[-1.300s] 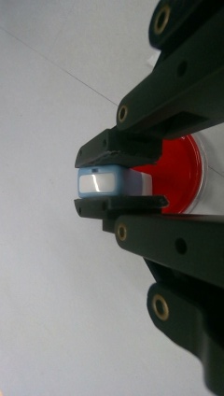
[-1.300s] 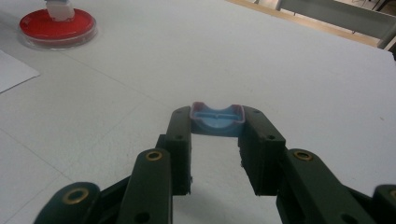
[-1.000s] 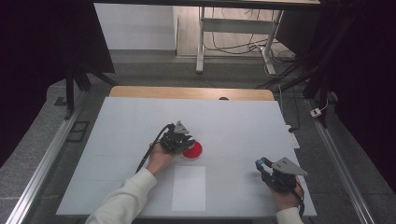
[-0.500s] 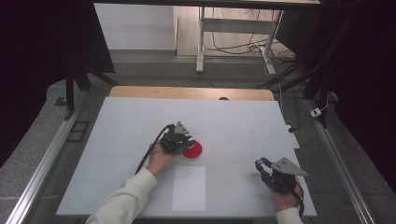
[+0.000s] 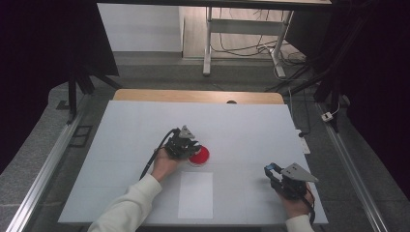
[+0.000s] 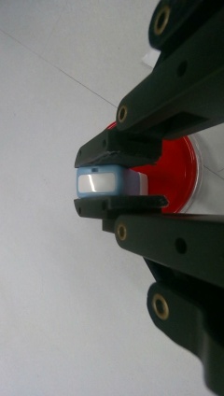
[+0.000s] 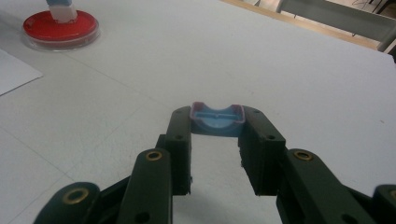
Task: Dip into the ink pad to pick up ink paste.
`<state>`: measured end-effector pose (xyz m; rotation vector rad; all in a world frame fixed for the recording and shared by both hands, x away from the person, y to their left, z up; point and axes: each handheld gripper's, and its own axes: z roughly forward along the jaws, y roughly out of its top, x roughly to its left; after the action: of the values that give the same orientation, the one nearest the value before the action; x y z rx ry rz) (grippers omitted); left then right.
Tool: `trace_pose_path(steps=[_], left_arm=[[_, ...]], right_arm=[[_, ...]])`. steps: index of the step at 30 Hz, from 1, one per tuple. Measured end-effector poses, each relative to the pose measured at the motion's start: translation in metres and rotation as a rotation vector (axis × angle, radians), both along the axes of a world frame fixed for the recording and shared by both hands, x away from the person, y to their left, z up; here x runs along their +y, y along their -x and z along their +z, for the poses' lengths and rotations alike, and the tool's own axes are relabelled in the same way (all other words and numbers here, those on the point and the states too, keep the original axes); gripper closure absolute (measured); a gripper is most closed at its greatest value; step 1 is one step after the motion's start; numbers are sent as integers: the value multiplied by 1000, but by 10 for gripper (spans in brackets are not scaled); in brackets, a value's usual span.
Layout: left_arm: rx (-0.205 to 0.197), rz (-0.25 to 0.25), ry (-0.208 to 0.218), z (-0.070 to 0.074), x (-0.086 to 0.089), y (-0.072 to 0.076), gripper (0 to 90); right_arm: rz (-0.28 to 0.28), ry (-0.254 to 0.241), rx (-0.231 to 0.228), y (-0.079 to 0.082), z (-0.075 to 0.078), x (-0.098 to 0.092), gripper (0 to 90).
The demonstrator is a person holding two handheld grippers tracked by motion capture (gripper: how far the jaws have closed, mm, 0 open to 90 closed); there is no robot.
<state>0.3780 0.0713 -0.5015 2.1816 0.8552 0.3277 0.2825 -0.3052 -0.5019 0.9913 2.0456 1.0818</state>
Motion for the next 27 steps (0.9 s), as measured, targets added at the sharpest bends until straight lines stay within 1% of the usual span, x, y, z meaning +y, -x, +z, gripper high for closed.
trace_pose_path(steps=[3,5,8,11,13,19,23,27], left_arm=[[-6,1,-4,1,0,1,758],[-14,5,10,2,0,2,758],[-19,7,16,5,2,2,757],[-31,16,55,10,6,3,756],[-37,15,67,14,9,3,756],[-34,17,132,24,18,6,756],[-41,15,156,32,24,8,756],[-42,-4,177,39,27,11,756]], right_arm=[[0,-1,0,0,0,0,654],[0,-1,-1,0,0,0,654],[0,-3,-2,0,0,-1,655],[1,-5,-3,0,1,-1,654],[1,-5,-3,0,1,-1,654],[0,-6,-3,0,1,-1,654],[0,-6,-2,-1,1,-1,654],[-1,-6,-1,-1,0,-1,654]])
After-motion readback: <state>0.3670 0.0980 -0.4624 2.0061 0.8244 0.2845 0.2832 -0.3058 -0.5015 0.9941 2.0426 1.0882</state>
